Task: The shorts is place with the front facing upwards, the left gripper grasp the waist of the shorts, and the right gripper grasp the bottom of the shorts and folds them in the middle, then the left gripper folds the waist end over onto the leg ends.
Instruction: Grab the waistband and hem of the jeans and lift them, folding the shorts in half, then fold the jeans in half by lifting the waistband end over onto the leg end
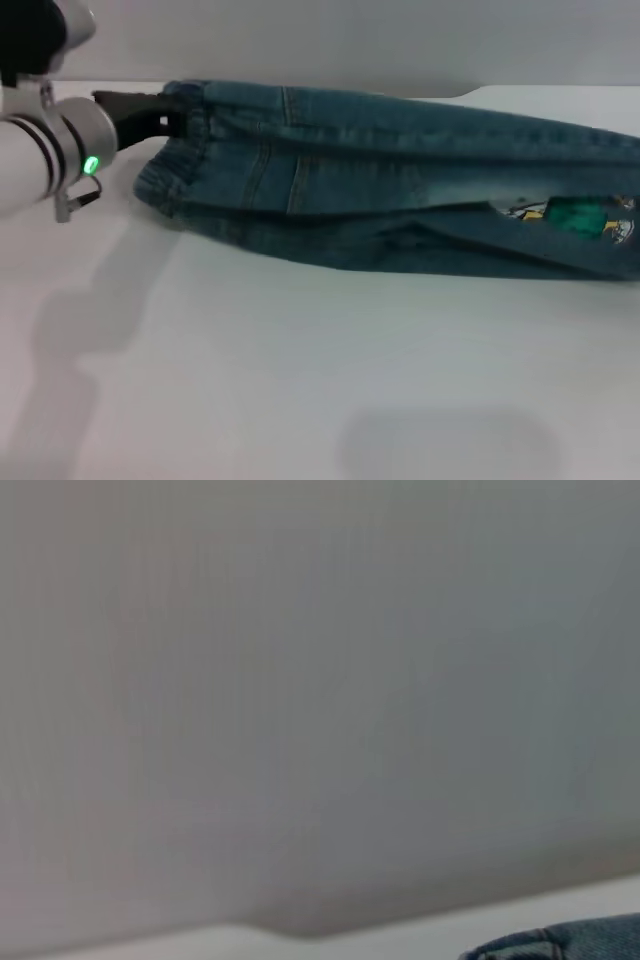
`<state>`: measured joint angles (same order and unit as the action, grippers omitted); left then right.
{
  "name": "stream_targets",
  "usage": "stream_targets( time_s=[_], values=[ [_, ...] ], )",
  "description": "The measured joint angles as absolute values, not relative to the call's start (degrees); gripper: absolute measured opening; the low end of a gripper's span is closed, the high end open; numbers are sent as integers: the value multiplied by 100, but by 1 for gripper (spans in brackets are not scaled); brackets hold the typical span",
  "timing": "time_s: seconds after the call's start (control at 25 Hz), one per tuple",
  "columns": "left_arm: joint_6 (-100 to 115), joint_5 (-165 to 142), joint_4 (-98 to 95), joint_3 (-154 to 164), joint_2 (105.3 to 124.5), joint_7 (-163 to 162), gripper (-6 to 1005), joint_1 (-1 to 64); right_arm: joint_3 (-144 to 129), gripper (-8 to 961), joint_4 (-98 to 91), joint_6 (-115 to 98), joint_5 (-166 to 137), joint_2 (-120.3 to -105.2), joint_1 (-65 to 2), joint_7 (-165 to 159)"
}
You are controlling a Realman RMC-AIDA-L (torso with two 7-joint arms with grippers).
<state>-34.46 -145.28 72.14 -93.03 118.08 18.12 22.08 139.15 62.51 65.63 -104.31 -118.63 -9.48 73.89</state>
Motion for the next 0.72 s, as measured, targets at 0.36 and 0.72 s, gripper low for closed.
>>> stream_targets(
  time_s=[0.36, 0.72],
  values=[
    [-511, -14280, 5993, -8161, 11813, 1739, 175, 2251, 14675, 64, 5580, 6330, -10388, -11861, -1276, 8466],
    [-831, -14265, 6252, -8233, 11798, 1753, 337, 2167, 14625, 437, 5182, 6654, -9854, -11936, -1140, 9482]
  ],
)
